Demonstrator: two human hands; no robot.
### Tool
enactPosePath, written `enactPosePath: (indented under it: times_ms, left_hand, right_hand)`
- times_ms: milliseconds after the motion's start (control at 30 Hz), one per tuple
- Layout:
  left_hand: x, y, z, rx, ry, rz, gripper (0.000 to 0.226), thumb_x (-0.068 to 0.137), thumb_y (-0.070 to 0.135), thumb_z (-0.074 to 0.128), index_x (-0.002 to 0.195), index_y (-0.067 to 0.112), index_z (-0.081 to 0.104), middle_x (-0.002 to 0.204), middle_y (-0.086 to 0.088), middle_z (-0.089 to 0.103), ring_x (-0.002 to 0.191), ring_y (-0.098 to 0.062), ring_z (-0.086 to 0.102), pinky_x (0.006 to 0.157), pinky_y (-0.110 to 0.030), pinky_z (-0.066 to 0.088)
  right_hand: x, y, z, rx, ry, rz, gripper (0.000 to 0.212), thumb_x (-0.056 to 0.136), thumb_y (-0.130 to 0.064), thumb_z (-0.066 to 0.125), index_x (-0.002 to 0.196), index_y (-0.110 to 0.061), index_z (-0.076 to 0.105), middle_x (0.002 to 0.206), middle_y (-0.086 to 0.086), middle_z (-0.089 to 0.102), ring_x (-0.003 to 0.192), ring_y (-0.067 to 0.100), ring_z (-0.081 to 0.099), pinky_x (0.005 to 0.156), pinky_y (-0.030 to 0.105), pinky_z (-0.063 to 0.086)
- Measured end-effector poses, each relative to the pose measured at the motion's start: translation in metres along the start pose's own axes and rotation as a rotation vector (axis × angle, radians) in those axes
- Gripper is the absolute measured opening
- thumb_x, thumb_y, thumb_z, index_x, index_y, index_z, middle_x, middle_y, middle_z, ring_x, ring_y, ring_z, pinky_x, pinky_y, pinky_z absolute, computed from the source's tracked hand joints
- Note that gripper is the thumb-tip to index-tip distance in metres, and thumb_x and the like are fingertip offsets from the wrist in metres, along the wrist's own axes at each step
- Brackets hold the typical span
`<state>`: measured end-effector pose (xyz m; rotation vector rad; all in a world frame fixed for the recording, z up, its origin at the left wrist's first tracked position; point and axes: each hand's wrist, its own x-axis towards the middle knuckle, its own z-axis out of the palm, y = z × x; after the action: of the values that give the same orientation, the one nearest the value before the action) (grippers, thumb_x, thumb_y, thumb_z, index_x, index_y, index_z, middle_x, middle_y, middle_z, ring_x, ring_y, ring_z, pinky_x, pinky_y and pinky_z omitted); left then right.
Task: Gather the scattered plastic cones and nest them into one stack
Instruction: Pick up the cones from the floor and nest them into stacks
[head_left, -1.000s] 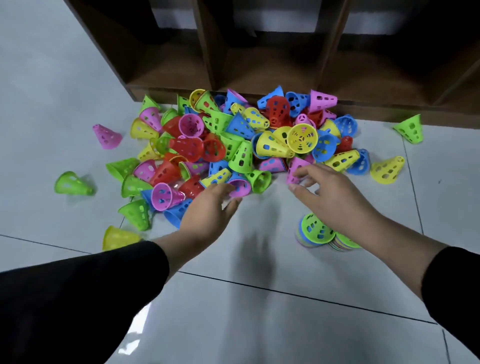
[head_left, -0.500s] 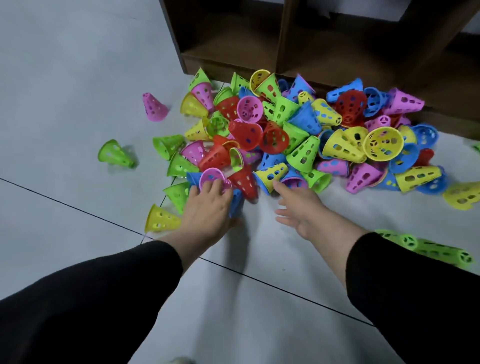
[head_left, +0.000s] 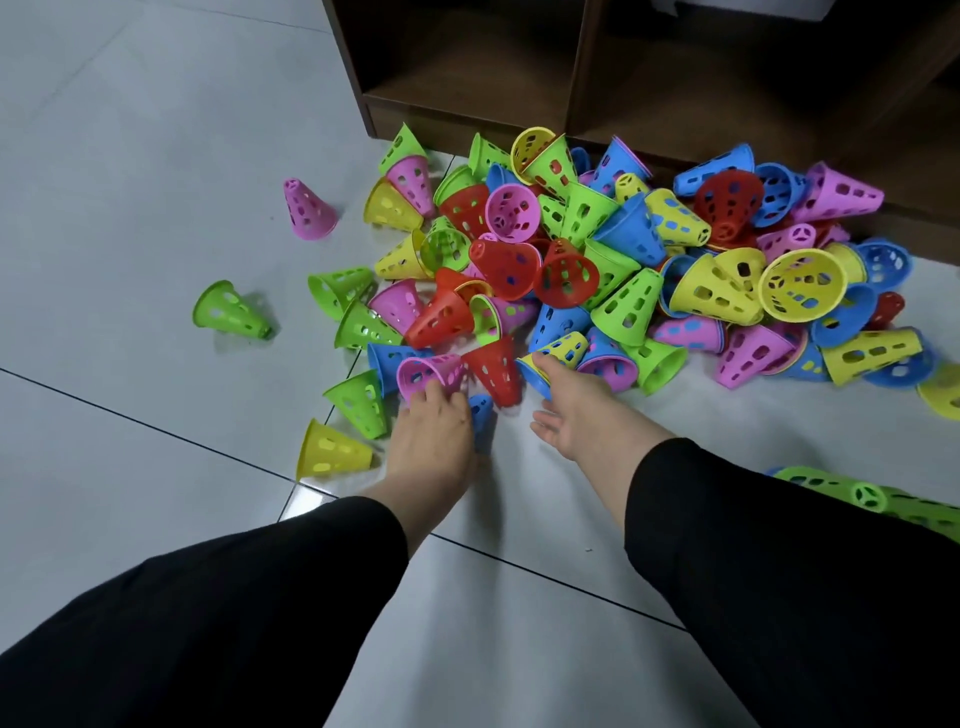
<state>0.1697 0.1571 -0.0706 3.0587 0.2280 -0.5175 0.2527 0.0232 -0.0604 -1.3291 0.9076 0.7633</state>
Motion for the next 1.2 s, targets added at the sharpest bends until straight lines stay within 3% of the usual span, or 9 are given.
enactPosePath:
  times_ms: [267,400,467,533,633,800,1000,1100,1200]
  left_hand:
    - [-0.035,-0.004,0.002,-0.533,0.263,-0.091,0.061,0.071,0.056,0.067,0.118,0.017,0.06,0.1,-0.003,0.058,0.09,-0.027,0.058,0.078,-0.039,0.05]
    - [-0.05,0.014,-0.015,-0.838,0.25,-0.098,0.059,0.079,0.042,0.078,0.128,0.018,0.057,0.113,0.001,0.063,0.102,-0.018,0.059,0.091,-0.037,0.049]
    - [-0.055,0.038,-0.035,-1.021,0.193,-0.101,0.066,0.081,0.032,0.079,0.139,0.02,0.049,0.121,0.005,0.061,0.104,-0.007,0.06,0.092,-0.023,0.047]
    - [-0.059,0.067,-0.055,-1.119,0.147,-0.059,0.062,0.082,0.024,0.078,0.136,0.022,0.049,0.11,0.01,0.062,0.088,0.007,0.06,0.074,-0.006,0.043]
    - [-0.066,0.112,-0.073,-1.236,0.067,0.015,0.039,0.081,0.021,0.078,0.115,0.023,0.059,0.088,0.007,0.062,0.064,0.0,0.054,0.052,-0.007,0.038]
    - [-0.077,0.185,-0.086,-1.274,-0.023,0.207,0.038,0.079,0.023,0.081,0.109,0.021,0.057,0.095,-0.001,0.064,0.075,-0.007,0.056,0.063,-0.016,0.045]
    - [-0.062,0.252,-0.076,-1.264,-0.148,0.393,0.052,0.079,0.019,0.082,0.122,0.02,0.054,0.1,0.011,0.064,0.088,-0.003,0.062,0.077,-0.017,0.049]
    - [-0.059,0.266,-0.056,-1.033,-0.183,0.445,0.056,0.079,0.02,0.08,0.127,0.021,0.052,0.111,0.008,0.063,0.099,-0.01,0.06,0.087,-0.022,0.046]
    - [-0.055,0.268,-0.044,-0.751,-0.155,0.449,0.044,0.082,0.022,0.075,0.121,0.019,0.055,0.116,0.0,0.059,0.105,-0.021,0.056,0.086,-0.029,0.044]
  right_hand:
    - [-0.027,0.015,-0.033,-0.024,0.0,-0.089,0.043,0.081,-0.046,0.074,0.107,-0.015,0.06,0.112,0.018,0.064,0.096,0.028,0.068,0.074,0.034,0.057]
    - [-0.07,0.008,-0.061,0.04,-0.011,-0.29,0.025,0.085,-0.042,0.071,0.089,-0.019,0.064,0.088,0.01,0.063,0.078,0.023,0.061,0.069,0.031,0.052]
    - [-0.095,-0.001,-0.082,0.04,-0.033,-0.467,0.022,0.087,-0.039,0.07,0.092,-0.018,0.066,0.084,0.006,0.065,0.074,0.018,0.06,0.062,0.03,0.048]
    - [-0.121,-0.011,-0.113,-0.03,0.023,-0.666,0.027,0.085,-0.041,0.071,0.095,-0.016,0.07,0.084,0.0,0.071,0.076,0.013,0.065,0.061,0.031,0.052]
    - [-0.151,-0.017,-0.173,-0.163,0.205,-0.906,0.021,0.086,-0.038,0.072,0.095,-0.019,0.07,0.085,-0.011,0.073,0.079,0.003,0.065,0.074,0.029,0.055]
    - [-0.164,0.005,-0.278,-0.32,0.547,-0.978,0.016,0.084,-0.039,0.073,0.093,-0.031,0.063,0.086,-0.021,0.067,0.083,-0.003,0.062,0.076,0.019,0.046]
    - [-0.136,0.043,-0.341,-0.554,0.621,-0.867,0.024,0.082,-0.042,0.075,0.099,-0.036,0.058,0.088,-0.02,0.063,0.086,0.0,0.057,0.071,0.009,0.039]
    - [-0.112,0.056,-0.35,-0.742,0.615,-0.723,0.041,0.08,-0.048,0.073,0.112,-0.028,0.057,0.098,-0.004,0.064,0.096,0.02,0.058,0.075,0.03,0.045]
    - [-0.102,0.057,-0.35,-0.759,0.563,-0.683,0.061,0.08,-0.046,0.076,0.132,-0.027,0.051,0.125,0.0,0.061,0.117,0.024,0.055,0.09,0.036,0.046]
